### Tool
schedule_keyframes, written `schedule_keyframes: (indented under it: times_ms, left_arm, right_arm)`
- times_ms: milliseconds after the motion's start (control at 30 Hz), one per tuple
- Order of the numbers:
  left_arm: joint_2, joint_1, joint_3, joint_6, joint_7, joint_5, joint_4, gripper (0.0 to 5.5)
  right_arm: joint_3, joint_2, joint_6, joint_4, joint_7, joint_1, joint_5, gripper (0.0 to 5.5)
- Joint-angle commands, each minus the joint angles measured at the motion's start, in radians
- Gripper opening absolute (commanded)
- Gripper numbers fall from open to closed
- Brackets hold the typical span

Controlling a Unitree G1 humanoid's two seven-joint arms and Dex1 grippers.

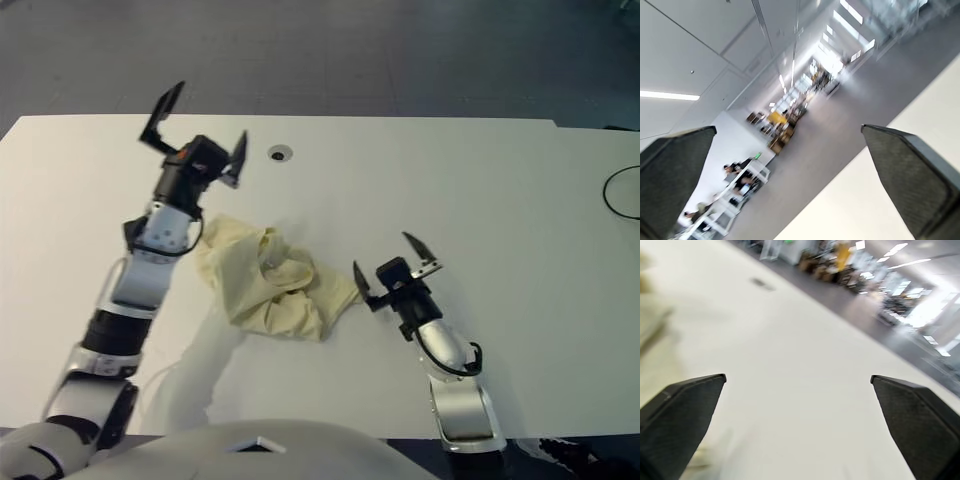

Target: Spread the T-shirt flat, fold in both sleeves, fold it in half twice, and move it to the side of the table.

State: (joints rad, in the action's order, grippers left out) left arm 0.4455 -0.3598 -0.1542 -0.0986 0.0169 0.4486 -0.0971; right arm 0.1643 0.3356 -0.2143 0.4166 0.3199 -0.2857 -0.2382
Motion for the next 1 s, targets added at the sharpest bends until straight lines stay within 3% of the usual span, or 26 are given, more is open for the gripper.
schedule_keyframes:
  times_ms: [33, 200, 367, 533, 800, 1000]
  left_arm:
    - [0.092, 0.015, 0.008, -0.034, 0.063, 0.007, -0.155, 5.39]
    - [0.126, 0.015, -0.034, -0.092, 0.202, -0.034, -0.327, 5.39]
    - [0.113, 0.038, -0.097, -0.145, 0.385, -0.097, -0.339, 5.39]
    - [0.138, 0.114, -0.118, -0.148, 0.568, -0.202, -0.230, 5.39]
    - [0.329, 0.268, -0.162, -0.109, 0.785, -0.187, -0.053, 5.39]
    - [0.459, 0.441, -0.156, -0.020, 0.853, -0.195, 0.169, 5.39]
  right_arm:
    - [0.060, 0.033, -0.076, -0.009, 0.061, 0.043, -0.031, 5.40]
    - [0.115, 0.079, -0.136, -0.030, 0.121, 0.120, -0.088, 5.40]
    - [0.097, 0.212, -0.203, 0.076, 0.229, 0.118, -0.131, 5.40]
    - [0.070, 0.338, -0.184, 0.105, 0.330, 0.130, -0.129, 5.40]
    - [0.045, 0.455, 0.003, -0.089, 0.365, 0.216, -0.126, 5.40]
    - [-0.002, 0.498, 0.165, -0.159, 0.385, 0.244, -0.066, 5.40]
